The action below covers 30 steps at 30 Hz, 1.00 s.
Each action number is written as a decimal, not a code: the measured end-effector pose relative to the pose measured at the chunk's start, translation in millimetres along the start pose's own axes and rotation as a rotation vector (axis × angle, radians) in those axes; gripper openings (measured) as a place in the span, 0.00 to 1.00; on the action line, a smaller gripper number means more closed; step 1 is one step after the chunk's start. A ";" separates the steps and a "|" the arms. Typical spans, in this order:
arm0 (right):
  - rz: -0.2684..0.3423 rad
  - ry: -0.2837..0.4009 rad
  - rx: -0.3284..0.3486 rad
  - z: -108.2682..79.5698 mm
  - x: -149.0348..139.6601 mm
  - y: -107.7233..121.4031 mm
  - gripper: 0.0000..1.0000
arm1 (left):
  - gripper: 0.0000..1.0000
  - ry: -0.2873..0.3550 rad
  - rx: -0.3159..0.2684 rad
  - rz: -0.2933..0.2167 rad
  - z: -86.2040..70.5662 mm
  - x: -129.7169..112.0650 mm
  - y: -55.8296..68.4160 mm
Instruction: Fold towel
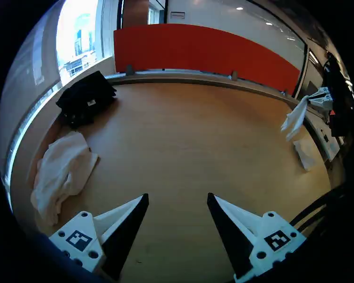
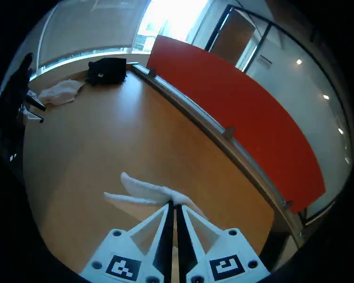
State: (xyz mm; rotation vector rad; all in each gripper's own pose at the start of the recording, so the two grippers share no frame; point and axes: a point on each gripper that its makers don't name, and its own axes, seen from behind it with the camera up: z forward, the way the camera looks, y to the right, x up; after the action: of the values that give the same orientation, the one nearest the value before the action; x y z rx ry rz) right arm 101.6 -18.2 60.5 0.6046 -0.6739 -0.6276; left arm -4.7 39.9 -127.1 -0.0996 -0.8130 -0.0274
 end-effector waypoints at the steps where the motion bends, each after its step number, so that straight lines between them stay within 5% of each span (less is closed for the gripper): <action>1: 0.003 -0.004 -0.006 -1.3 -3.3 5.1 0.04 | 0.92 -0.001 0.001 0.001 0.1 0.0 0.6; 15: 0.029 -0.087 -0.055 -17.6 -58.7 61.8 0.04 | 0.92 -0.008 0.011 0.016 1.2 2.4 8.6; 30: 0.056 -0.119 -0.070 -23.5 -88.4 75.7 0.04 | 0.92 -0.011 0.006 0.023 4.3 6.3 19.2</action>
State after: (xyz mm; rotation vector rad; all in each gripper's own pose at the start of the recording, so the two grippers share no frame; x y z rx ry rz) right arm 88.4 99.7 64.1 0.4848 -0.7742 -0.6358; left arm -2.3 59.5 -121.1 -0.1033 -0.8228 -0.0023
